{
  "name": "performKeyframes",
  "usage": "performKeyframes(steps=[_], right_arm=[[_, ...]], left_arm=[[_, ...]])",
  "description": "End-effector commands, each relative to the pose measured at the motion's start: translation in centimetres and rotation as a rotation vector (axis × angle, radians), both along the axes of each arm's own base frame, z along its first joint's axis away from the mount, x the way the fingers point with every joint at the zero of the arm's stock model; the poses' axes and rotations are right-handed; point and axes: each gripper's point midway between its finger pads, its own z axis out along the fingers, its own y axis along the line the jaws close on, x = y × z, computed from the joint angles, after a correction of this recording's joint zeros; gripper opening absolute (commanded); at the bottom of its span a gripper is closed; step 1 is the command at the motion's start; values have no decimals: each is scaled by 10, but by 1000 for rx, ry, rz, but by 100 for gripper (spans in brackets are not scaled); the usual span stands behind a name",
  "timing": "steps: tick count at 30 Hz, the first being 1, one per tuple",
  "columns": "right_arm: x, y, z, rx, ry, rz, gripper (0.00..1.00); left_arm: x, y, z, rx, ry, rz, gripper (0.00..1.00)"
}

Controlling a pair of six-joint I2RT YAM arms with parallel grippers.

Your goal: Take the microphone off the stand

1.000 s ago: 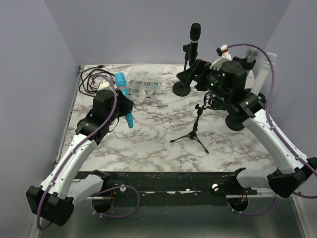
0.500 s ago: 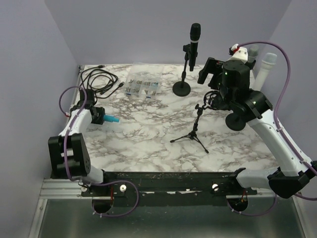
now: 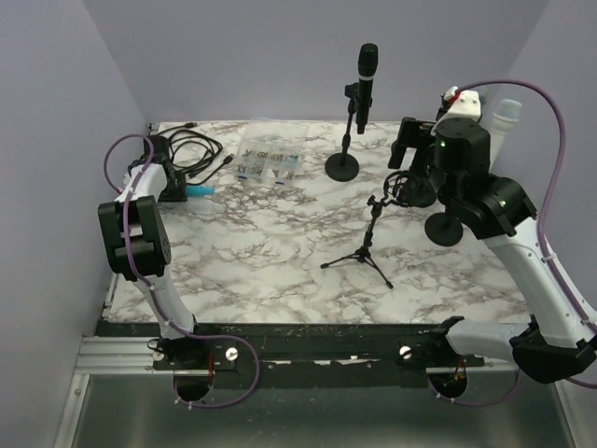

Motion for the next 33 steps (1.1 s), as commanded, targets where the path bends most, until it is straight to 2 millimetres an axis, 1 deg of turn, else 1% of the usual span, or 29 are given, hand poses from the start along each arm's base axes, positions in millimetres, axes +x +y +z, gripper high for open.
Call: performKeyframes(steps=[1,3,4,9,13,16,20,22,24,26,27,28,29,30,31,33], right_arm=[[-19,-8,31,2,-74,48,100],[-21,-9,36,14,-93,48,100],[-22,-10,37,18,-101,49,100],[-23,-7,38,49,-111,55,100],[-21,-9,33,40,-78,32,100],[-21,-8,31,38,-70,32,100],[-24,-10,29,24,-69,41,100],[-24,-14,27,11,-64,26,100],[-25,-15,23,-7,-56,30,100],[-27,-14,22,-14,-78,56,100],[-30,-11,19,-21,-93,93,100],[-32,-9,20,-16,-120,120,100],[-36,-7,22,6,-145,140,100],[-38,-5,23,24,-162,153,100],[-41,0,25,41,-175,183,100],[-43,7,26,53,-177,223,100]], left_arm=[[-12,12,-4,41,81,30,18],[-17,15,-4,56,100,36,30],[-19,14,-5,55,108,37,33],[-24,14,-6,50,151,33,39],[-24,14,-6,44,160,32,54],[-24,13,-6,42,161,26,62],[-22,13,-5,38,150,13,67],[-21,12,0,41,138,-5,70],[-18,11,8,40,114,-22,74],[-16,6,22,29,79,-45,78],[-14,3,34,19,39,-63,79],[-11,1,47,22,-14,-78,80],[-9,-5,62,24,-73,-102,81],[-7,-10,75,31,-135,-121,83],[-6,-17,93,40,-200,-151,87],[-5,-29,123,69,-303,-218,90]])
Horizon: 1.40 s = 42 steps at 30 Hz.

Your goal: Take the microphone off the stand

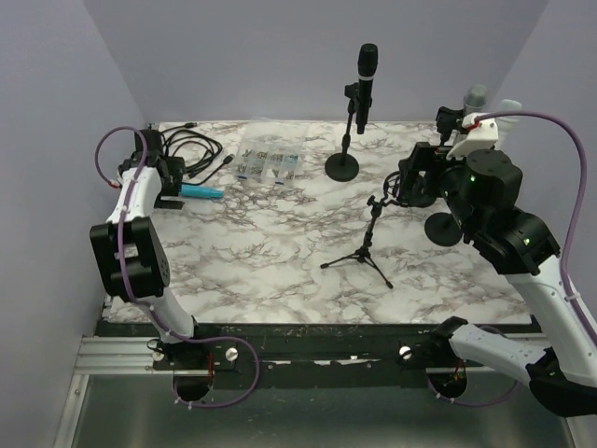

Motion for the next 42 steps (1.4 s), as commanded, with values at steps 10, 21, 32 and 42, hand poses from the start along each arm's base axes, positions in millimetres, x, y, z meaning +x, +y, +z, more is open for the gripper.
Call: performKeyframes(steps=[10,21,32,42], right_arm=[[-27,50,14,69,-28,337,100],[-44,91,-29,31,108,599,94],[-45,106,-57,56,157,660,88],[-41,96,-61,59,146,591,86]], left_arm=[[-18,-182,203,143,-847,-880,90],[-160,-354,190,77,-1323,-1592,85],[-239,-425,109,-59,-1099,-1723,76],[-205,-458,91,-220,-878,-1506,68]])
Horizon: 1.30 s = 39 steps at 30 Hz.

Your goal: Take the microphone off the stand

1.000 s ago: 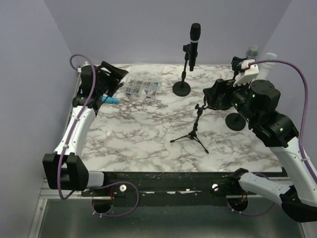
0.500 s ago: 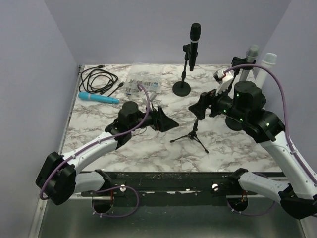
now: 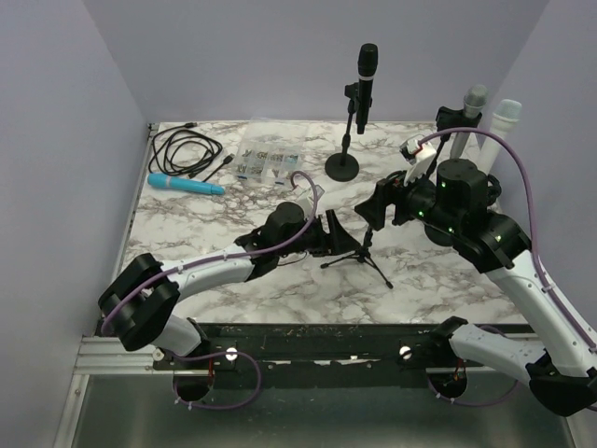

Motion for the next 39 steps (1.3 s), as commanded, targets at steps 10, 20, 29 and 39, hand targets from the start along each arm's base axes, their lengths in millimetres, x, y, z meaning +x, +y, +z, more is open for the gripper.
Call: performKeyframes(steps=[10,20,29,39], right_arm=[[5,-2,6,26,-36,-35,86],[6,-3,0,17,-33,-41,86],[6,-2,-2,21,-28,-38,86],[6,-2,-5,21,-23,-41,86]], left_arm=[[21,-40,-7,-33,165,128,57],[18,-53,-19,-28,187,103,52],[23,-58,-12,-22,170,109,51],[19,-60,-18,-28,201,92,35]])
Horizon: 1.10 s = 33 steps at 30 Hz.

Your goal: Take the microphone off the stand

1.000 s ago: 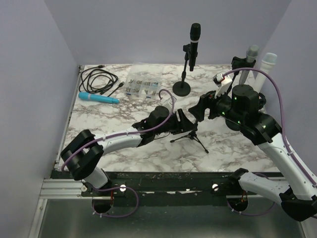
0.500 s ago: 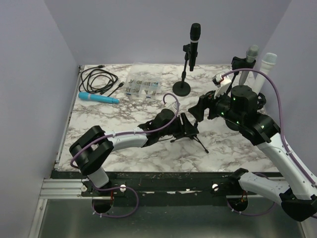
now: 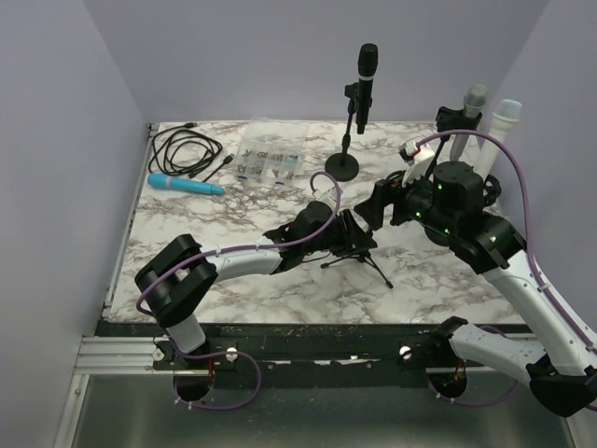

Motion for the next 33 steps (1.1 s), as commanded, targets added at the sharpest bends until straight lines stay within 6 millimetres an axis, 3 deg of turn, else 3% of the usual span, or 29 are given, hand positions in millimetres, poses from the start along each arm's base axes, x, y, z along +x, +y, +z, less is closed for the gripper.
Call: performKeyframes(steps=[1,6,13,22,26,31,33], right_arm=[[1,-1,2,16,-15,-13,86],[-1,-1,3,18,-15,-12,86],[-2,-6,-3,3,-3,-29,86],[-11,-10,-27,1,57,-41,86],[-13,-10,-36,2,85,-45,86],[-14,-10,-32,12,77,-47,86],[-14,-10,-30,14,74,-45,86]], left_arm=[[-1,-5,5,-21,-10,-7,29],[-10,-7,5,-27,-1,-63,0],[-23,0,8,-121,95,-114,0],[-29,9,23,-367,286,-135,0],[-25,16,28,-505,384,-86,0],[-10,36,46,-771,428,9,0],[-9,36,41,-773,451,25,0]])
